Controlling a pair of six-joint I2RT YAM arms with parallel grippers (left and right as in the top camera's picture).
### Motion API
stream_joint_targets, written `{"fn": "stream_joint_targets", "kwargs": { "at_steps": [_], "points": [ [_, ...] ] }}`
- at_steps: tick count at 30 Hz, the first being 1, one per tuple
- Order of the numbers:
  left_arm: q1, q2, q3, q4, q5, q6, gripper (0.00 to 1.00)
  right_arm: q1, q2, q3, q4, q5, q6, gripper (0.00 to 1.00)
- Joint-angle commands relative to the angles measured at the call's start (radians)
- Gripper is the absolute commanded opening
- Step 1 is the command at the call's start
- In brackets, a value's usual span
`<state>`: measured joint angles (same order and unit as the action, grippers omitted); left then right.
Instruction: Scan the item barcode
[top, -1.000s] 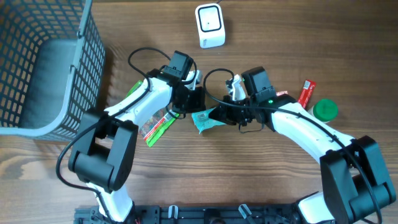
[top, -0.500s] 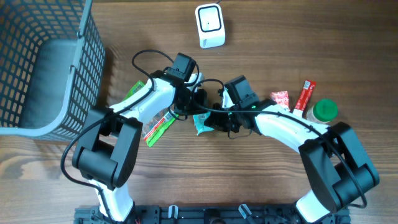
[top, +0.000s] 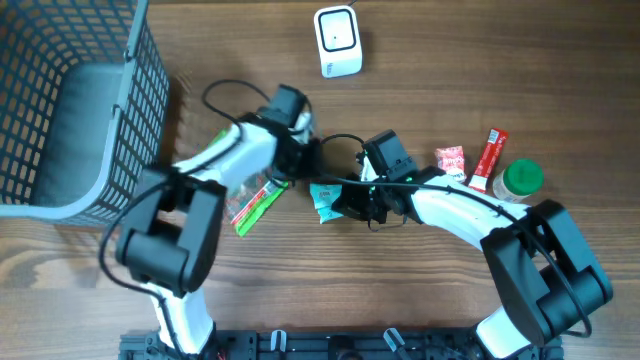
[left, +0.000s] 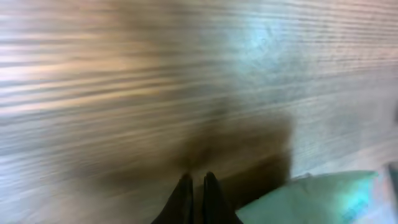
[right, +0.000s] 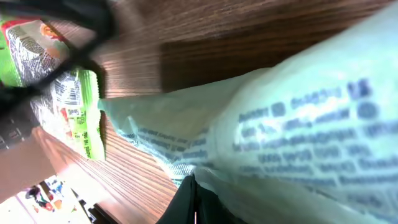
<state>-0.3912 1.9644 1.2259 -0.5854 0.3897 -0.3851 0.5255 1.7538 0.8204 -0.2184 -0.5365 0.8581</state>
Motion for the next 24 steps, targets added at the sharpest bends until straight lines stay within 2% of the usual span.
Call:
{"fn": "stream_joint_targets", "kwargs": {
  "at_steps": [1, 3, 6, 7, 10, 17, 20, 24],
  "points": [
    [0.096, -0.095, 0.113, -0.128, 0.118, 0.025, 0.04, -0.005, 0.050, -0.050, 0.016, -0.050, -0.203, 0.04],
    [0.122, -0.095, 0.116, -0.188, 0.190, 0.088, 0.04, -0.052, 0.050, -0.003, -0.095, -0.113, -0.349, 0.04],
    [0.125, -0.095, 0.116, -0.243, 0.190, 0.140, 0.04, -0.134, 0.050, 0.156, -0.372, -0.162, -0.547, 0.04],
    [0.125, -0.095, 0.116, -0.259, 0.190, 0.139, 0.04, -0.152, 0.049, 0.224, -0.453, -0.169, -0.549, 0.04],
    [0.117, -0.094, 0.115, -0.328, 0.190, 0.155, 0.04, -0.158, 0.048, 0.288, -0.547, -0.168, -0.565, 0.04],
    [-0.035, -0.041, 0.113, -0.341, 0.233, 0.177, 0.04, -0.157, 0.049, 0.264, -0.470, -0.142, -0.518, 0.04],
    [-0.050, -0.020, 0.113, -0.340, 0.325, 0.200, 0.04, -0.157, 0.051, 0.264, -0.463, -0.142, -0.521, 0.04],
    [-0.050, 0.046, 0.113, -0.335, 0.328, 0.216, 0.04, -0.156, 0.092, 0.263, -0.404, -0.142, -0.518, 0.04]
  ]
}}
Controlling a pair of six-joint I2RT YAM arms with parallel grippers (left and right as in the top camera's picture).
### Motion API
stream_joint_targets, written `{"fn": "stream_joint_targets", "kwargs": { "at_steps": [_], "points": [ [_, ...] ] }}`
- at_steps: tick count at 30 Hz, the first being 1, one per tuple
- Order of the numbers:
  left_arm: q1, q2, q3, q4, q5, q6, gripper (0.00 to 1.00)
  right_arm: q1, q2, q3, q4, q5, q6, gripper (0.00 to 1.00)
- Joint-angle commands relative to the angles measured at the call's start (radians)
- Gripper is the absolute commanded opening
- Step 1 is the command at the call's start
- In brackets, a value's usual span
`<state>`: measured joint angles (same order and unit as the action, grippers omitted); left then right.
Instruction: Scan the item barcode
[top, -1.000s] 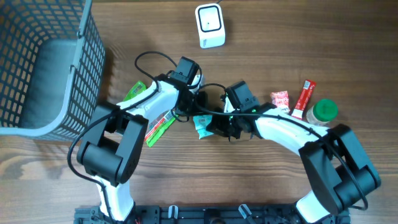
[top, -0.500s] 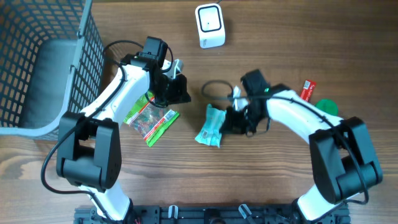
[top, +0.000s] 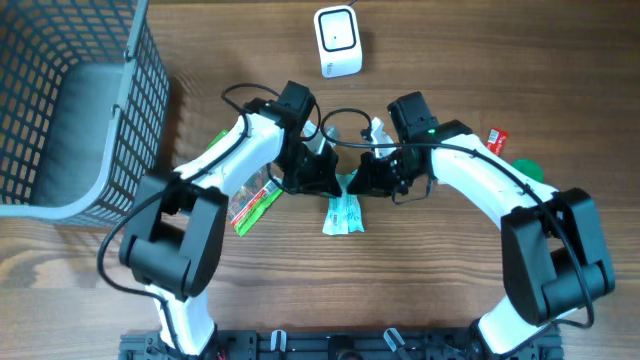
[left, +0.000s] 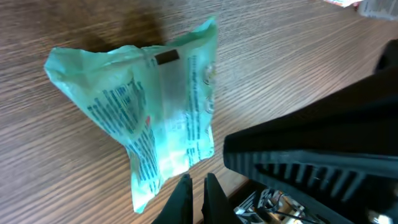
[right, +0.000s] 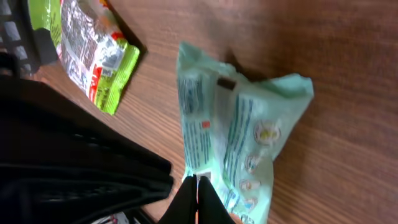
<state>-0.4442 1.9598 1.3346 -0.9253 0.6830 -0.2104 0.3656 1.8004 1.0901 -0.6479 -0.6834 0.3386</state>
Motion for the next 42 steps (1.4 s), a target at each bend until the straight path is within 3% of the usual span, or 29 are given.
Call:
{"fn": "stream_joint_targets", "kwargs": {
  "at_steps": [1, 3, 8, 13, 18, 21, 23, 26, 31, 36, 42],
  "points": [
    [0.003, 0.072, 0.005, 0.015, 0.030, 0.047, 0.04, 0.003, 0.067, -0.011, 0.050, 0.005, 0.002, 0.04],
    [0.003, 0.107, 0.005, 0.049, 0.014, 0.047, 0.04, 0.003, 0.109, -0.021, 0.091, 0.011, 0.002, 0.04],
    [0.006, 0.186, 0.005, 0.108, -0.183, 0.047, 0.04, 0.003, 0.179, -0.024, 0.108, 0.119, 0.010, 0.04],
    [0.112, 0.074, 0.005, 0.032, -0.188, 0.047, 0.04, 0.003, 0.179, -0.024, 0.109, 0.127, 0.010, 0.04],
    [0.155, -0.011, 0.005, -0.167, -0.107, 0.051, 0.04, 0.003, 0.179, -0.023, 0.114, 0.098, 0.004, 0.04],
    [0.117, -0.009, 0.005, -0.241, 0.056, 0.197, 0.04, -0.010, 0.135, 0.005, 0.069, -0.025, -0.112, 0.04],
    [0.103, -0.008, 0.005, -0.252, 0.101, 0.230, 0.04, -0.014, 0.062, 0.030, -0.042, -0.027, -0.144, 0.04],
    [0.073, 0.000, 0.005, -0.219, 0.101, 0.229, 0.04, -0.010, 0.004, 0.030, -0.158, -0.034, -0.155, 0.04],
    [0.002, 0.023, 0.004, -0.201, 0.065, 0.219, 0.04, -0.010, 0.004, -0.022, -0.204, -0.037, -0.151, 0.04],
    [-0.003, 0.023, -0.045, -0.127, -0.011, 0.130, 0.04, -0.010, 0.004, -0.151, -0.066, -0.089, -0.097, 0.04],
    [0.005, 0.023, -0.190, 0.080, -0.015, 0.052, 0.04, -0.010, 0.004, -0.166, -0.059, -0.154, -0.102, 0.04]
  ]
}}
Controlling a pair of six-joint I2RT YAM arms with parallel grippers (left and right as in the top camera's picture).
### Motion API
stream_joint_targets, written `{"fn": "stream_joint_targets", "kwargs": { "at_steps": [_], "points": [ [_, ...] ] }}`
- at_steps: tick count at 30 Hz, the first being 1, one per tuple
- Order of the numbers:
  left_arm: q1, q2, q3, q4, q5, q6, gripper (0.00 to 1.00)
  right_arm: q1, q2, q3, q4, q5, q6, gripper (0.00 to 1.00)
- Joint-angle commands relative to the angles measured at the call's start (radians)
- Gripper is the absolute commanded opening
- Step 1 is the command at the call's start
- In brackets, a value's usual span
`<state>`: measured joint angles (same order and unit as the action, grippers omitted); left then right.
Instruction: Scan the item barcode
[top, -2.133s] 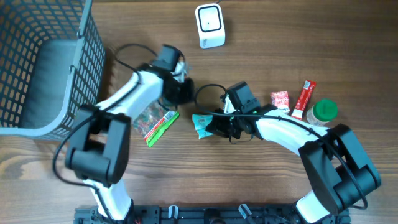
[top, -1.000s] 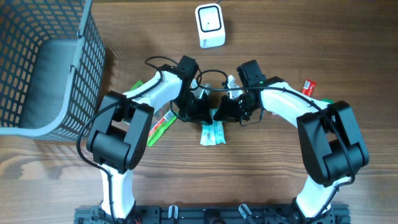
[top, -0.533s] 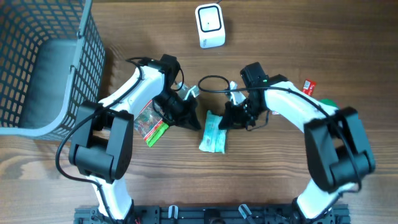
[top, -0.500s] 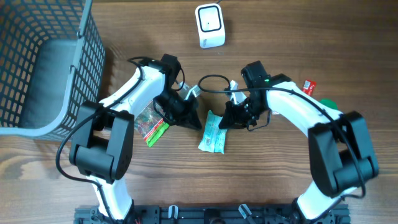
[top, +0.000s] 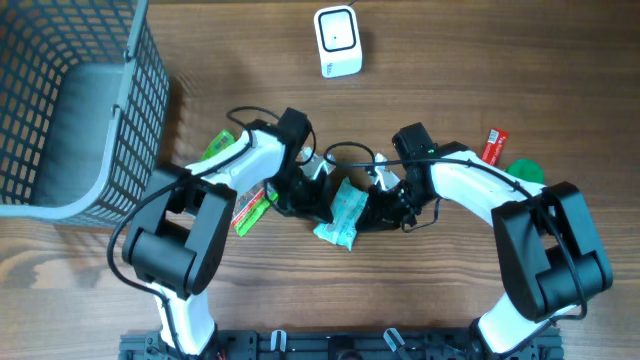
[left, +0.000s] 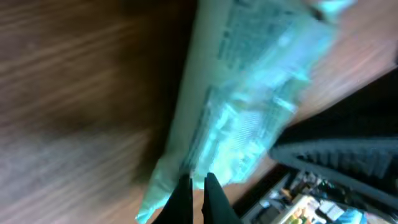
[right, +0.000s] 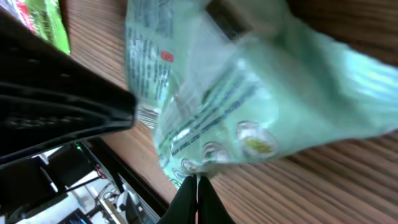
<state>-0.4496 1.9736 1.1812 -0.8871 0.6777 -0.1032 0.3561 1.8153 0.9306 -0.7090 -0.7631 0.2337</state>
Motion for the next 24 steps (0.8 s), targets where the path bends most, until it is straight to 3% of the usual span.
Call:
{"fn": "stream_joint_targets", "kwargs": {
  "at_steps": [1, 5, 8, 11, 14, 17, 24],
  "points": [
    [0.011, 0.009, -0.037, 0.054, -0.009, -0.071, 0.04, 0.000, -0.011, -0.007, 0.003, -0.105, 0.003, 0.04],
    [0.002, 0.009, -0.037, 0.062, -0.011, -0.074, 0.04, 0.000, -0.011, -0.007, 0.022, -0.092, 0.006, 0.04],
    [-0.010, 0.009, -0.037, 0.062, -0.027, -0.087, 0.04, 0.000, -0.011, -0.005, 0.043, -0.219, 0.002, 0.04],
    [-0.013, 0.009, -0.037, 0.069, -0.029, -0.090, 0.04, 0.011, -0.011, -0.005, 0.039, -0.221, 0.008, 0.04],
    [-0.013, 0.009, -0.037, 0.069, -0.029, -0.093, 0.04, 0.063, -0.011, -0.006, 0.063, -0.034, 0.136, 0.04],
    [-0.013, 0.009, -0.037, 0.074, -0.029, -0.096, 0.04, 0.103, -0.011, -0.008, 0.068, 0.113, 0.163, 0.04],
    [-0.013, 0.009, -0.062, 0.129, -0.061, -0.116, 0.04, 0.103, -0.011, -0.095, 0.129, 0.206, 0.163, 0.04]
  ]
}}
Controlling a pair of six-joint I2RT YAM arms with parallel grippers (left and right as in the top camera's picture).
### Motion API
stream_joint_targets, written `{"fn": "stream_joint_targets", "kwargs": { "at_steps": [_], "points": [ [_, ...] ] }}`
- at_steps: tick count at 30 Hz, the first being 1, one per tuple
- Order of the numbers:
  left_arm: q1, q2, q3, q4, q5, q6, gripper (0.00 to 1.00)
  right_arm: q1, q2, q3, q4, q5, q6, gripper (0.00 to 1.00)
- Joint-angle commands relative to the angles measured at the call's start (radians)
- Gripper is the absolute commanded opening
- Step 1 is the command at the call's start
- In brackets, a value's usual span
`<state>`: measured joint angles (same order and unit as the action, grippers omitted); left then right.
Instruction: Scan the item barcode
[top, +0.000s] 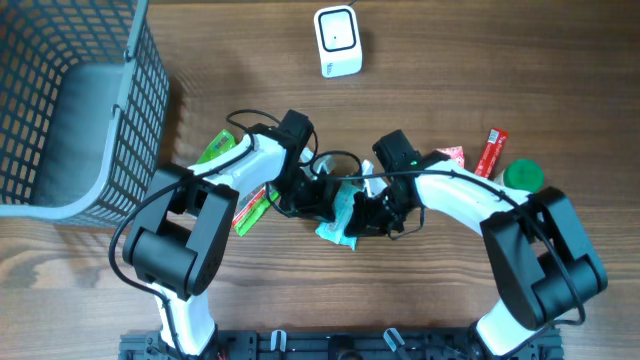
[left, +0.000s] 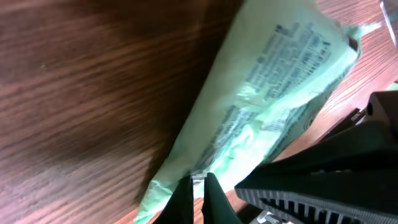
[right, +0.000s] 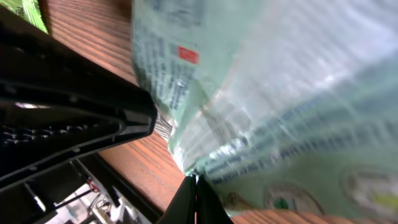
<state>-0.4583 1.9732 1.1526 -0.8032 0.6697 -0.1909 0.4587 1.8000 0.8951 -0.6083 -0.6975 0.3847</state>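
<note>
A teal snack packet (top: 341, 219) sits between my two arms at mid-table, printed side showing. My left gripper (top: 322, 203) is shut on its left edge. In the left wrist view the fingertips (left: 198, 198) pinch the lower rim of the packet (left: 267, 99). My right gripper (top: 366, 216) is shut on the packet's right side. In the right wrist view its fingertips (right: 194, 198) nip the packet (right: 280, 93) at a seam. The white barcode scanner (top: 338, 42) stands at the table's far edge, well above the packet.
A grey wire basket (top: 70, 110) fills the far left. Green snack packets (top: 252, 205) lie under the left arm. At the right lie a red-and-white packet (top: 452, 157), a red stick pack (top: 490, 155) and a green-lidded jar (top: 522, 176).
Both grippers stay shut on the teal packet. The right wrist has moved left, closer to the left gripper, and the packet now lies more bunched between them.
First the right gripper pinched the teal packet low on the table while the left gripper was shut beside it. Then both wrists stood higher, with the packet spread out below them. After that both grippers were on the packet's edges, and now they hold it closer together.
</note>
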Motion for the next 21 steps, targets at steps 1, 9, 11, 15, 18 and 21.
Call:
{"fn": "stream_joint_targets", "kwargs": {
  "at_steps": [1, 9, 11, 15, 18, 21],
  "points": [
    [-0.005, 0.010, -0.057, 0.084, -0.078, -0.057, 0.04, 0.000, 0.005, -0.080, 0.059, 0.140, 0.014, 0.04],
    [0.140, -0.135, 0.051, -0.024, -0.270, -0.079, 0.04, 0.000, -0.047, 0.003, -0.043, 0.140, -0.075, 0.04],
    [0.159, -0.211, 0.077, -0.041, -0.272, -0.079, 0.06, 0.000, -0.095, 0.082, -0.106, 0.140, -0.097, 0.05],
    [0.128, -0.267, 0.061, -0.106, -0.271, -0.079, 0.13, 0.000, -0.192, 0.190, -0.161, 0.146, -0.095, 0.45],
    [0.079, -0.251, 0.024, -0.093, -0.271, -0.088, 0.14, -0.002, -0.200, 0.190, -0.171, 0.274, -0.117, 0.63],
    [0.014, -0.212, -0.041, -0.016, -0.286, -0.147, 0.14, -0.009, -0.193, 0.189, -0.171, 0.313, -0.204, 0.63]
  ]
}}
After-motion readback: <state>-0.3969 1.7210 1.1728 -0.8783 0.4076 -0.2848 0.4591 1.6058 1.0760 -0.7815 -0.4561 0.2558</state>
